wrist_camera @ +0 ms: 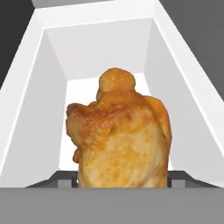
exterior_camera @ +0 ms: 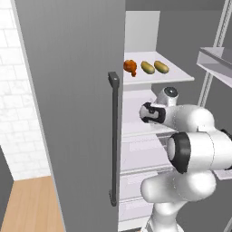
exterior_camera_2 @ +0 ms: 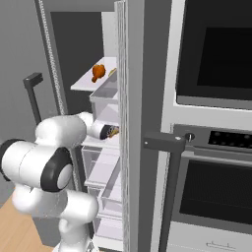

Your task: Place one cucumber and one chicken drumstick in each tupperware on the nearby counter, to pack two identical lunches.

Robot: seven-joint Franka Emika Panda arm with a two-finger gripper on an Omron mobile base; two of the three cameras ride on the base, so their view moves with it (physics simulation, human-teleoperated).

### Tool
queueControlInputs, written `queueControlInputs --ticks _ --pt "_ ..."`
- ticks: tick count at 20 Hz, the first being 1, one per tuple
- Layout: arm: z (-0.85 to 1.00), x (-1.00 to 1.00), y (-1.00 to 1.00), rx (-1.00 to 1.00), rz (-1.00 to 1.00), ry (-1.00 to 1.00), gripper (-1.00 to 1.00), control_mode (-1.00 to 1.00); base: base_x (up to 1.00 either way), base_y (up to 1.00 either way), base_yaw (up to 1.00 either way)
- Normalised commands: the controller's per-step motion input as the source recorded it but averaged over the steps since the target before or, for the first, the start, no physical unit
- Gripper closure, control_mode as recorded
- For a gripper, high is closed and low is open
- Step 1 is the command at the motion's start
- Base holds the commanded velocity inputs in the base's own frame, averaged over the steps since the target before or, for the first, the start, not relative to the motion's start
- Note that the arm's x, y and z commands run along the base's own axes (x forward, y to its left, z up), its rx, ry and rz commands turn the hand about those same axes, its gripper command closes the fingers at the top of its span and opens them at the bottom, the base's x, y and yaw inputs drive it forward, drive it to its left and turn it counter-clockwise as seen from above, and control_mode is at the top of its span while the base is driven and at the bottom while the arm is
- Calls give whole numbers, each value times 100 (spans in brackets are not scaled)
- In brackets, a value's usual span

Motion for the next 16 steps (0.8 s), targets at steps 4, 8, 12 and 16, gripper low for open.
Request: queueControlInputs --ticks 4,8,12,16 --pt "99 -100 7 0 3 0 100 -100 0 0 0" --pt "93 -97 13 0 0 0 100 -100 0 0 0" --pt "97 -77 23 -5 0 0 100 -100 0 0 0" --pt "91 -69 14 -4 0 0 100 -100 0 0 0"
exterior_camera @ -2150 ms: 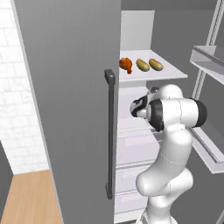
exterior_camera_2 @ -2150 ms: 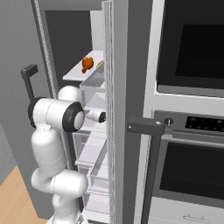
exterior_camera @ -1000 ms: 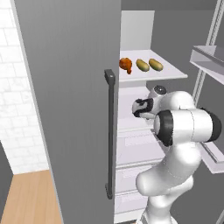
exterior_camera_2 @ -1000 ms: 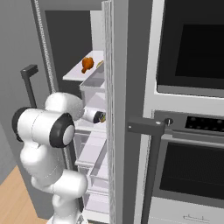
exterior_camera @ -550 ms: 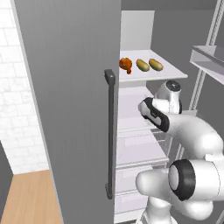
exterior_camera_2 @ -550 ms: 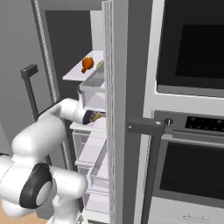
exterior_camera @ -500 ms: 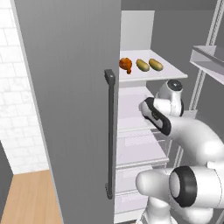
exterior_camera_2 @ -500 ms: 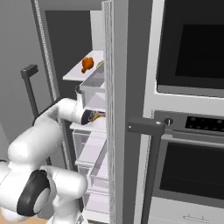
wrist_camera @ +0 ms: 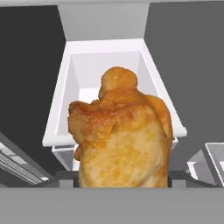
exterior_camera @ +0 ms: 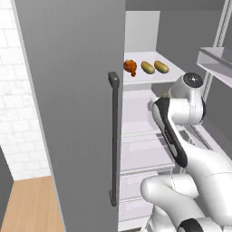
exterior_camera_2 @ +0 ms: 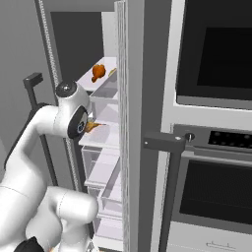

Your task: Place one cucumber and one chicken drumstick in each tupperware on the nearby counter, to pack two identical lunches.

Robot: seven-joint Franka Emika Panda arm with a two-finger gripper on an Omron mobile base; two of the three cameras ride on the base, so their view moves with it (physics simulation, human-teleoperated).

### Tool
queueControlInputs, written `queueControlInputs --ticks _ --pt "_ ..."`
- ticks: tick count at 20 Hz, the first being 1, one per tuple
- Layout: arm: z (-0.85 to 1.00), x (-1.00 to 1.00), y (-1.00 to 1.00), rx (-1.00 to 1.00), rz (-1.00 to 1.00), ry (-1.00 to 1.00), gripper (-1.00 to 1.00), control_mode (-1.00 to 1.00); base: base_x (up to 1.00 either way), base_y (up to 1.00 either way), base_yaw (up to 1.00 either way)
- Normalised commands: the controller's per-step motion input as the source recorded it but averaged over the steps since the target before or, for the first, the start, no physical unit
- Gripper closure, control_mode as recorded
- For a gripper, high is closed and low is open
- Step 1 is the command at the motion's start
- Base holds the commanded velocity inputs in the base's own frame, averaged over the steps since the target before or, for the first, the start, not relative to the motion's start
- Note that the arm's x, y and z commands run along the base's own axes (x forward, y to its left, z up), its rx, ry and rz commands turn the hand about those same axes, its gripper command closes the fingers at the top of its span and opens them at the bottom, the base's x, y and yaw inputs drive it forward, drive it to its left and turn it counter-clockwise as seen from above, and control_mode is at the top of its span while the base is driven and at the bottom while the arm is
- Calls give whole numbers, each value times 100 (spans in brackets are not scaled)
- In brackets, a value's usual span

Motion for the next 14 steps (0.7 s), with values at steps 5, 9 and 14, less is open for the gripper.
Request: queueControlInputs --ticks 5,9,14 --pt "67 -48 13 0 3 0 100 -100 0 0 0" --pt "45 -59 18 0 7 -7 100 -100 0 0 0" --pt "17 -46 20 0 5 -8 100 100 -39 21 4"
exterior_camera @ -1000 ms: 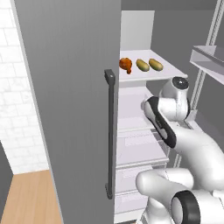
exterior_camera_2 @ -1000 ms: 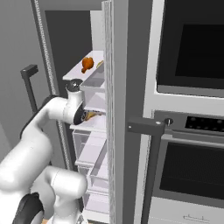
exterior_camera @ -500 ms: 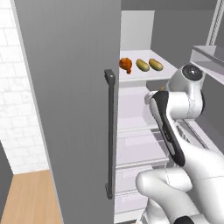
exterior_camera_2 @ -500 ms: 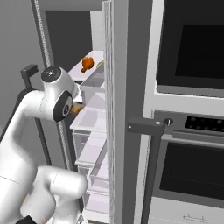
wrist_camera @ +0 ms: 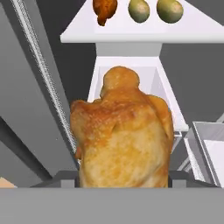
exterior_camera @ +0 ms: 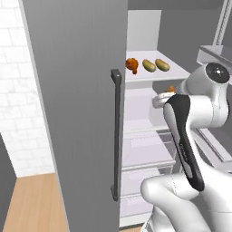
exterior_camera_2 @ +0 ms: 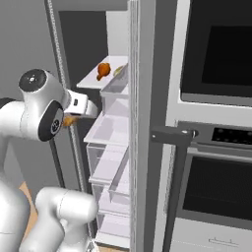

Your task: Place one cucumber and one chicken drumstick in each tupperware on the nearby counter, to pack two identical lunches.

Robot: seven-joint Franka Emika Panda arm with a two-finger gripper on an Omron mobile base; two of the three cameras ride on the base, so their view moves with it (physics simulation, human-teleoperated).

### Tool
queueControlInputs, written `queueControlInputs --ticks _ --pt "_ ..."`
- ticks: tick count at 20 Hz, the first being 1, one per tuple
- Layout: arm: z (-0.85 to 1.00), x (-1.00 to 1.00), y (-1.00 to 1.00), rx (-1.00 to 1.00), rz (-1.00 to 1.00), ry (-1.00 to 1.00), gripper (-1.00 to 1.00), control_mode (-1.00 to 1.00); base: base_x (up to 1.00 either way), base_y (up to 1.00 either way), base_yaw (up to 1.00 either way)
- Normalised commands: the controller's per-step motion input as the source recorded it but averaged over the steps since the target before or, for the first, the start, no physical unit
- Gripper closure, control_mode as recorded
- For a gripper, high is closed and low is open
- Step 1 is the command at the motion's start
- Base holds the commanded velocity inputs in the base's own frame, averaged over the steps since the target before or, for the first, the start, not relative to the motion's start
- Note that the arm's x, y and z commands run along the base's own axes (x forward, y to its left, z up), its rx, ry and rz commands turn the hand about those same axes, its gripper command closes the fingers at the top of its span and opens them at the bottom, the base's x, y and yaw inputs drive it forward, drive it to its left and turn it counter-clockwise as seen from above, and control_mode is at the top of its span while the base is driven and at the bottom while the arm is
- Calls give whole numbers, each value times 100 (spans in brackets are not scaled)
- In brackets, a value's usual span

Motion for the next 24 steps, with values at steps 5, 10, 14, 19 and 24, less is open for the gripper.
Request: queueControlInputs --ticks 5,10,14,19,24 --pt "0 0 0 0 0 0 100 100 -100 46 4" --pt "0 0 0 0 0 0 100 100 -100 -6 -6" --pt "0 0 0 0 0 0 100 100 -94 -34 -53" --pt "0 0 0 0 0 0 100 100 -30 -81 -57" --pt "0 0 0 0 0 0 100 100 49 -100 -12"
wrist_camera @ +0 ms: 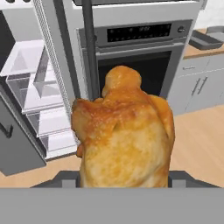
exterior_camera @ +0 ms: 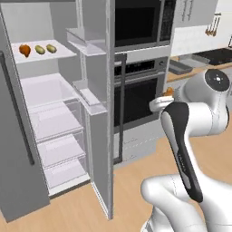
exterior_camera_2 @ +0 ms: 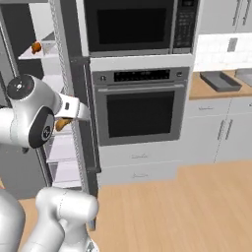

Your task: Place one cucumber and one chicken drumstick in each tupperware on the nearby counter, to pack two identical lunches.

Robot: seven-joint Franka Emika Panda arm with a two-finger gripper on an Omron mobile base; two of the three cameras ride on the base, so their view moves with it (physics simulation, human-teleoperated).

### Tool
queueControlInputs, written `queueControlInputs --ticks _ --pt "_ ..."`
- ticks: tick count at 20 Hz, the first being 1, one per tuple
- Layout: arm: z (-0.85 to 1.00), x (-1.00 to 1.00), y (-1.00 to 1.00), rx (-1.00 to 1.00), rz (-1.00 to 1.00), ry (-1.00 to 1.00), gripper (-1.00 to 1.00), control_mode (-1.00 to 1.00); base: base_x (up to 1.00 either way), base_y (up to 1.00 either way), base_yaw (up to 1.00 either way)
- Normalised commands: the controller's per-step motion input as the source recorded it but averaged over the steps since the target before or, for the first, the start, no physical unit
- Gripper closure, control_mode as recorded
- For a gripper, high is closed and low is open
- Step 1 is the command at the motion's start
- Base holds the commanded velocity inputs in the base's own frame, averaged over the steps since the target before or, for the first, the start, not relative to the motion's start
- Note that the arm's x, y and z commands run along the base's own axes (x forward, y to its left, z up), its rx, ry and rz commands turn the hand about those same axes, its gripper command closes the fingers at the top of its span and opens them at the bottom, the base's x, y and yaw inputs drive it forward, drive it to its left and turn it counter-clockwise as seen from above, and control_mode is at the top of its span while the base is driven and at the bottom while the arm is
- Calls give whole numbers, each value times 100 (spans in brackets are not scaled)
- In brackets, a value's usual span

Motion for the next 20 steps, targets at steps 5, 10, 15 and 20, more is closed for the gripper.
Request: queueControlInputs --ticks 5,10,15,20 --pt "0 0 0 0 0 0 100 100 57 -100 11" --pt "0 0 0 0 0 0 100 100 67 -100 18" --pt "0 0 0 0 0 0 100 100 69 -100 20" --pt "0 0 0 0 0 0 100 100 83 -100 21"
